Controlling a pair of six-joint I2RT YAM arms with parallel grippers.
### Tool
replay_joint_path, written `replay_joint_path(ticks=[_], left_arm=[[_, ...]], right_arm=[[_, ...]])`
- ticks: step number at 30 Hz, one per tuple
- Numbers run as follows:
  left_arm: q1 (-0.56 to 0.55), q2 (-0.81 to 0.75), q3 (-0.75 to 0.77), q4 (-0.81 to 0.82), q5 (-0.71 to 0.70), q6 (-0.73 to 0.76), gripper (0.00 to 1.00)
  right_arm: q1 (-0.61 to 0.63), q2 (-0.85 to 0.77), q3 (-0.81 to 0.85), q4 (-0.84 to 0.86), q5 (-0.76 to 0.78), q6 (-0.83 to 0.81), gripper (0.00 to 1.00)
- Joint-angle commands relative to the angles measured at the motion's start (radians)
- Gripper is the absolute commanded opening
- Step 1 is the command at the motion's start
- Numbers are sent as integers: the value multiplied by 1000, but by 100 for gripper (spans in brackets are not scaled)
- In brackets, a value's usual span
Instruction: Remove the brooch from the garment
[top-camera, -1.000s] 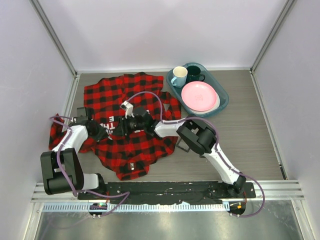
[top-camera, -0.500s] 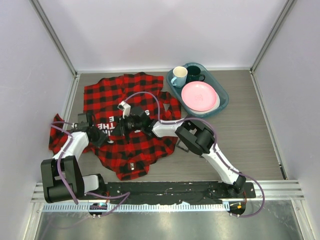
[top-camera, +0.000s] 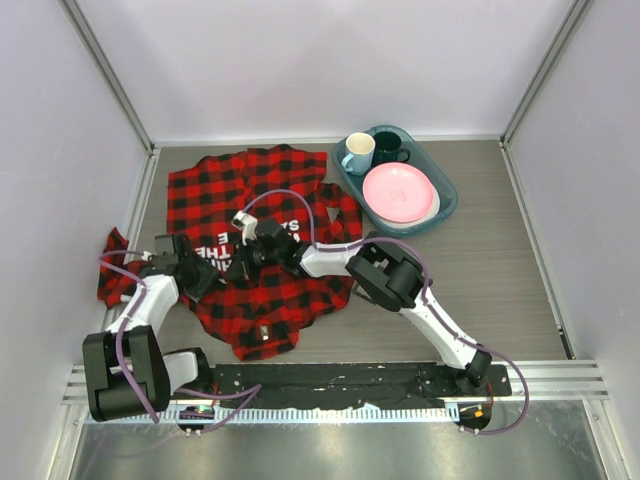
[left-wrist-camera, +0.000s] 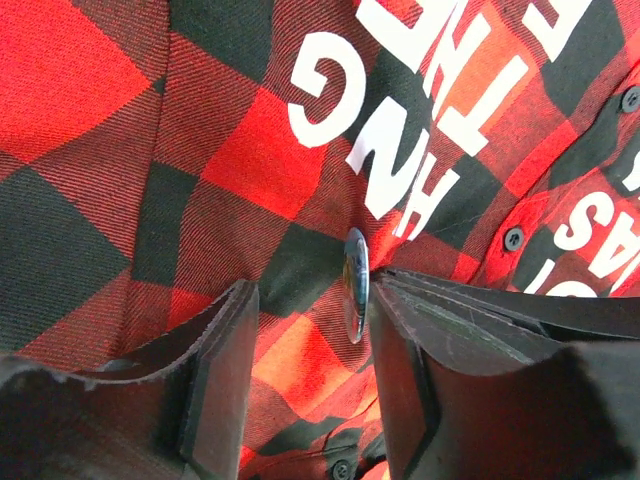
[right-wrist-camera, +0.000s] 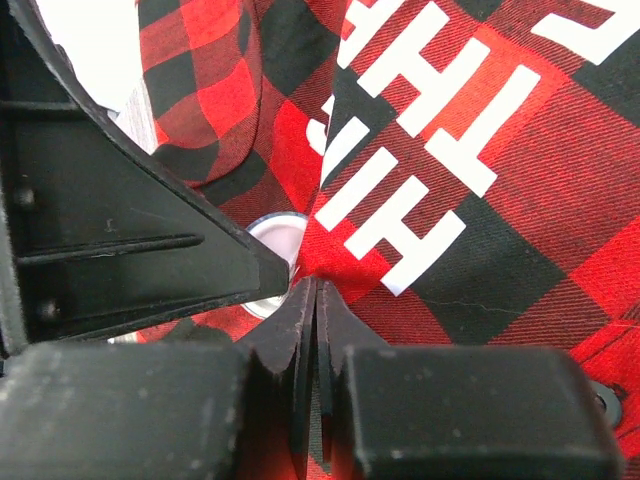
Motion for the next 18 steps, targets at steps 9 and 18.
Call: replay_joint_path(ticks=[9,18], left_arm=[[55,-102,-62,135,34,-69,58],[105,-72,-83,193,111,-73,35]], right_arm=[[23,8,64,-26,5,-63,7],[26,0,64,-32,18,-76,7]])
